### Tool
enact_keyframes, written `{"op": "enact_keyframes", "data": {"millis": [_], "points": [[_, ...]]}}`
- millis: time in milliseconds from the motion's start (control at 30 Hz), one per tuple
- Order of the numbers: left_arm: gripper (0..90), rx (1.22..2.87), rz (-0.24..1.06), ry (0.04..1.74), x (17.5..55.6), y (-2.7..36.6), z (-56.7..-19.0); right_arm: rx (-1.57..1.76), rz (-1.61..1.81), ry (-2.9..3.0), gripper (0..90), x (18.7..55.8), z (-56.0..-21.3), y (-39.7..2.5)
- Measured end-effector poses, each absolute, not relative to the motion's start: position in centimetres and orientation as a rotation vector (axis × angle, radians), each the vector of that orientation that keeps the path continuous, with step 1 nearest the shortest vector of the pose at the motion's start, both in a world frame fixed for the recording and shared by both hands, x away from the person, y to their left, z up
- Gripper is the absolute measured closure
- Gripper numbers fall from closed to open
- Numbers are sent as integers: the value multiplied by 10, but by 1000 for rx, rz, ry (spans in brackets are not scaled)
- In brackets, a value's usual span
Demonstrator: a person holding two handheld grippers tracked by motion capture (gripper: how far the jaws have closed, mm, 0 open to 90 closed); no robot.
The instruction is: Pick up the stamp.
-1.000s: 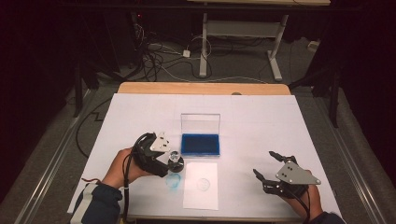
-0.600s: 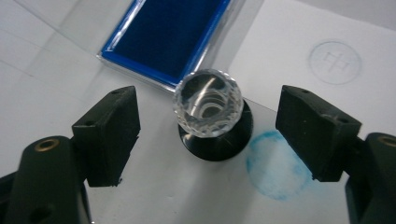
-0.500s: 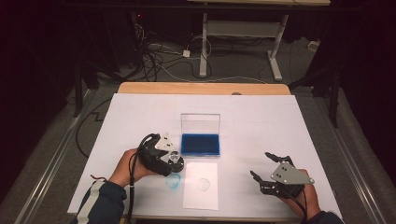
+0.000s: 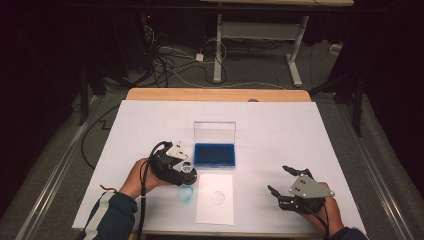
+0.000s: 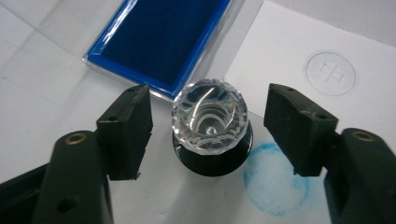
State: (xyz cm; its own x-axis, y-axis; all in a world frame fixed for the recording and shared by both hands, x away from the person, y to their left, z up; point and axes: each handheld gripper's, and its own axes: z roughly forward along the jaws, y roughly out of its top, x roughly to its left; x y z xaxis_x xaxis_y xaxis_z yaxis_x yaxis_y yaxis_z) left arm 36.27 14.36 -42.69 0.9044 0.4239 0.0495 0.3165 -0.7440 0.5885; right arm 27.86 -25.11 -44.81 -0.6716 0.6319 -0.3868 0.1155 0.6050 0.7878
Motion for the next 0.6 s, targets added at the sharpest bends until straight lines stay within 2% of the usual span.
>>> {"op": "enact_keyframes", "data": {"millis": [200,367,600], "points": [[373,2468,203,516,365,143,-428,580,987,2186,262,279,-451,-251],[376,2470,185,516,367,143,-431,579,984,2187,262,279,-451,-252],[449,2446,143,523,370,146,-433,571,979,2197,262,279,-451,-250]]}}
